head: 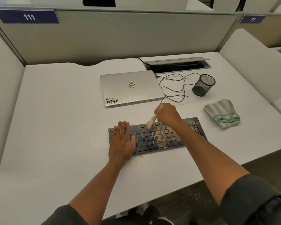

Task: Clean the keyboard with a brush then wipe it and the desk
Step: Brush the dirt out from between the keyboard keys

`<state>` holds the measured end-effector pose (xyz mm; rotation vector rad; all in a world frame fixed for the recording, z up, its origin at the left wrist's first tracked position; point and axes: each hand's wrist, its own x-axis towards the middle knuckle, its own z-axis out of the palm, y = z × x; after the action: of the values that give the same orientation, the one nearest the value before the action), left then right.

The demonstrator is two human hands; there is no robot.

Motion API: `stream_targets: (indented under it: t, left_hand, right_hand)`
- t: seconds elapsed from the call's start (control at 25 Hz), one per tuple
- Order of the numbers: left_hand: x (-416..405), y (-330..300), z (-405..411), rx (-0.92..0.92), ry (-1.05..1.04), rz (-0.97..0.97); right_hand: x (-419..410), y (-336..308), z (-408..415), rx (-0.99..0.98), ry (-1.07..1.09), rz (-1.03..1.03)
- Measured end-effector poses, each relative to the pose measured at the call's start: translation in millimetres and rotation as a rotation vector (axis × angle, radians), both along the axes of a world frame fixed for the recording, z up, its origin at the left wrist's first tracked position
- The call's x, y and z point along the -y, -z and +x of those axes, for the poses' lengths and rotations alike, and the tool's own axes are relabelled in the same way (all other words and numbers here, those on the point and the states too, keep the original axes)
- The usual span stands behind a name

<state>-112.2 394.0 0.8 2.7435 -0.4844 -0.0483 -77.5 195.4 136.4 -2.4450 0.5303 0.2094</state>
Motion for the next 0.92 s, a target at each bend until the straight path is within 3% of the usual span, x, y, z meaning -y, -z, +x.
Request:
stream_targets:
  t: [0.16, 0.32, 0.52, 0.68, 0.92]
  left_hand:
    - [-0.7, 1.1, 0.1, 0.016, 0.001, -0.021]
    - [-1.1, 1.3, -0.6, 0.018, 0.003, -0.016]
    - [-0.9, -0.4, -1.3, 0.013, 0.012, -0.026]
    - [-1.1, 0.2, -0.9, 0.022, 0.007, -0.032]
    - [-1.0, -0.4, -1.4, 0.022, 0.005, -0.038]
  right_hand:
    - [12.0, -4.8, 2.7, -0.008, 0.069, -0.216]
    - [7.0, -0.6, -6.2, 0.009, 0.037, 0.012]
    - [10.6, 8.0, -20.5, 0.087, 0.028, -0.155]
    - [3.0, 8.7, -23.8, 0.163, 0.003, -0.044]
    - [-6.5, 10.1, -22.1, -0.011, -0.118, -0.214]
